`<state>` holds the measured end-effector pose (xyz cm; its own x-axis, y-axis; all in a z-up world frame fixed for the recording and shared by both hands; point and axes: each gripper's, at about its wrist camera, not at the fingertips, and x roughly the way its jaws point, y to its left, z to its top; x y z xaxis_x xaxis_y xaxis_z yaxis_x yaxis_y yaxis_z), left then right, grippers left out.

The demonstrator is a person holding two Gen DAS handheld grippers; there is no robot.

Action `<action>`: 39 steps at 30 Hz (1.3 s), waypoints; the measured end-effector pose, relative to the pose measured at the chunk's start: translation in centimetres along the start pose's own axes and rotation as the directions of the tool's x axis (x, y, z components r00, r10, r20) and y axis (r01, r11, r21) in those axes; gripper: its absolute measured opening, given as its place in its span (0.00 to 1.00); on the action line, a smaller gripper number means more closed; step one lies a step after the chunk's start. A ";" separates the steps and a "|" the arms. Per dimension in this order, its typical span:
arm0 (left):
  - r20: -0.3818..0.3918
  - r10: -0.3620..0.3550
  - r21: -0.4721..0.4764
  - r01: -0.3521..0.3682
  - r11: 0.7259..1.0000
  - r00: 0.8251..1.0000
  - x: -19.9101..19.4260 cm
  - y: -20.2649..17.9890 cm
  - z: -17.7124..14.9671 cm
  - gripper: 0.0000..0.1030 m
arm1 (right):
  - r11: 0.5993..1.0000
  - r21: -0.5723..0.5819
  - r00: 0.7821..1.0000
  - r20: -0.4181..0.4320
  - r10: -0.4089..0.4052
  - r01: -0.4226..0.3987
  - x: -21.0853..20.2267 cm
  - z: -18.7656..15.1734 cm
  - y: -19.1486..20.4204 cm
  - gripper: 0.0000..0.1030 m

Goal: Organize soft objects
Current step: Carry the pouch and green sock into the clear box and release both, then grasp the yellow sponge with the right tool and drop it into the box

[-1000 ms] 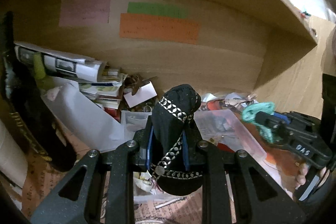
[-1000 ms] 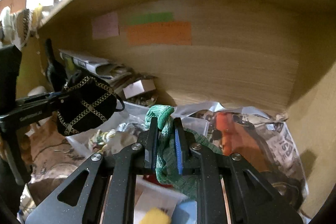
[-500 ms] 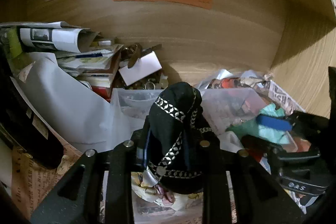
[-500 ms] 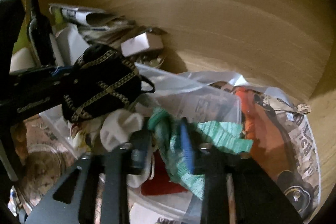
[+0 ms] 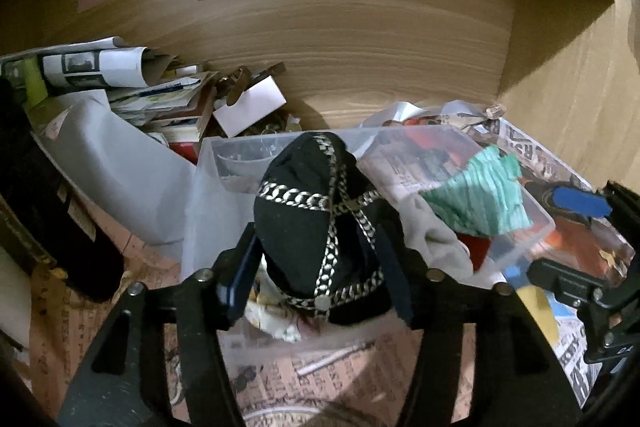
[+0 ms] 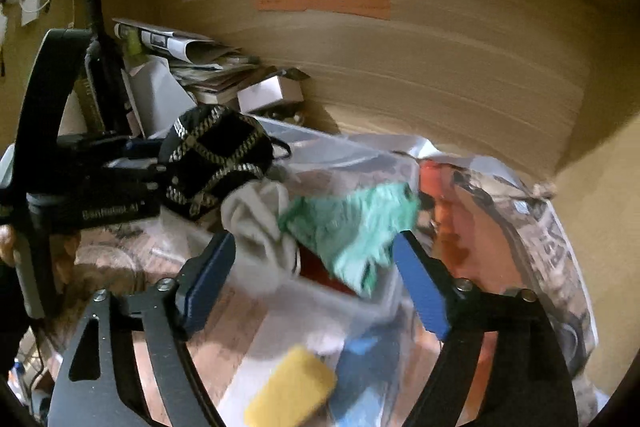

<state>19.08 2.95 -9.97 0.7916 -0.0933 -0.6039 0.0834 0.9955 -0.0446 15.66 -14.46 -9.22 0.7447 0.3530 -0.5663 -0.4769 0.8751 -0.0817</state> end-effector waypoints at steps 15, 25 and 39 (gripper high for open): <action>0.103 0.011 -0.015 -0.010 1.000 0.995 -6.7 1.3 -1.8 0.72 | 0.997 0.052 0.976 -0.207 0.066 -0.056 1.6 -6.0 -0.2 0.43; 0.123 0.047 -0.060 -0.040 0.997 0.991 -8.4 2.5 -2.5 0.79 | 0.996 0.040 0.995 -0.059 0.083 -0.080 -2.0 -3.4 0.4 0.38; 0.170 0.054 -0.076 -0.042 0.996 0.984 -9.3 2.1 -2.4 0.85 | 0.999 0.046 0.999 0.031 0.023 -0.024 3.3 3.6 -1.2 0.41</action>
<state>10.48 5.95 -6.35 0.8861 -0.0402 -0.4617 0.0037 0.9968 -0.0796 20.30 -13.14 -8.06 0.7479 0.3831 -0.5421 -0.4729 0.8806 -0.0300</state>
